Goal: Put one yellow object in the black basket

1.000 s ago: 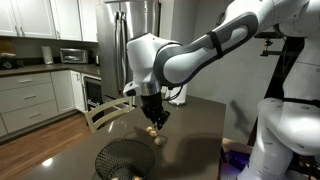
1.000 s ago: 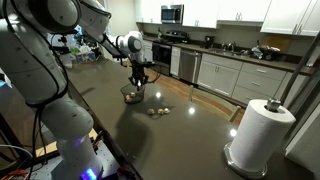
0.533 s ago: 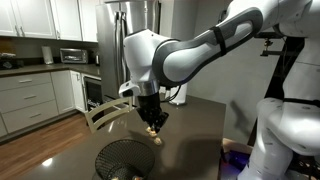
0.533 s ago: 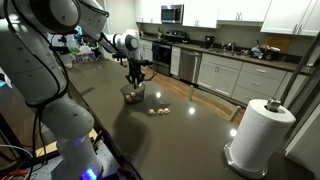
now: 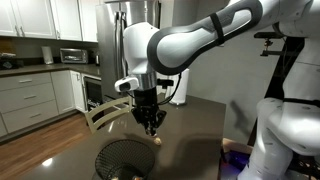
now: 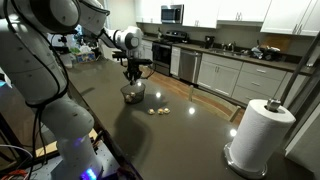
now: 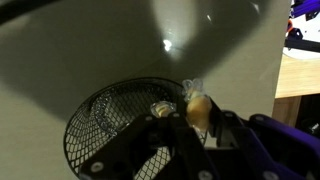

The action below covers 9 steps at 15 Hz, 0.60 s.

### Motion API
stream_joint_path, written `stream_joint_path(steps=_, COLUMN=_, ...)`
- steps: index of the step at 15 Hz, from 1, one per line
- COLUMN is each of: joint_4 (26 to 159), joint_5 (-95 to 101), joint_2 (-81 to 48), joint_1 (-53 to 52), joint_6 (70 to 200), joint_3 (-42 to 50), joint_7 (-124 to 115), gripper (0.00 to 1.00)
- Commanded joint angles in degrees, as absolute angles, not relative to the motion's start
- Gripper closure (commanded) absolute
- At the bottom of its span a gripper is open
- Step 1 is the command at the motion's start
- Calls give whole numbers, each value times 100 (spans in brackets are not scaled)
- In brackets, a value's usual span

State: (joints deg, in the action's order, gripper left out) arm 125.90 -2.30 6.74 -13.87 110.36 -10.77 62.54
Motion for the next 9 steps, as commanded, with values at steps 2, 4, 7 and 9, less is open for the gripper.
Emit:
stream_joint_path(steps=2, joint_4=12370, joint_5=-707, joint_2=516, joint_1=-1422, joint_6=11027, joint_3=-1064, joint_7=6691, gripper=93)
stream_joint_path(steps=4, joint_4=12299, joint_5=-826, joint_2=421, joint_1=-1436, joint_6=11017, joint_3=-1100, joint_7=6776, gripper=93)
stream_joint_path(steps=7, joint_4=12208, joint_5=-950, joint_2=288, joint_1=-1464, joint_6=11027, joint_3=-1171, joint_7=6807, gripper=93)
stream_joint_path(steps=9, joint_4=12142, joint_5=-975, joint_2=200, joint_1=-1499, joint_6=11070, joint_3=-1227, joint_7=6771, gripper=93)
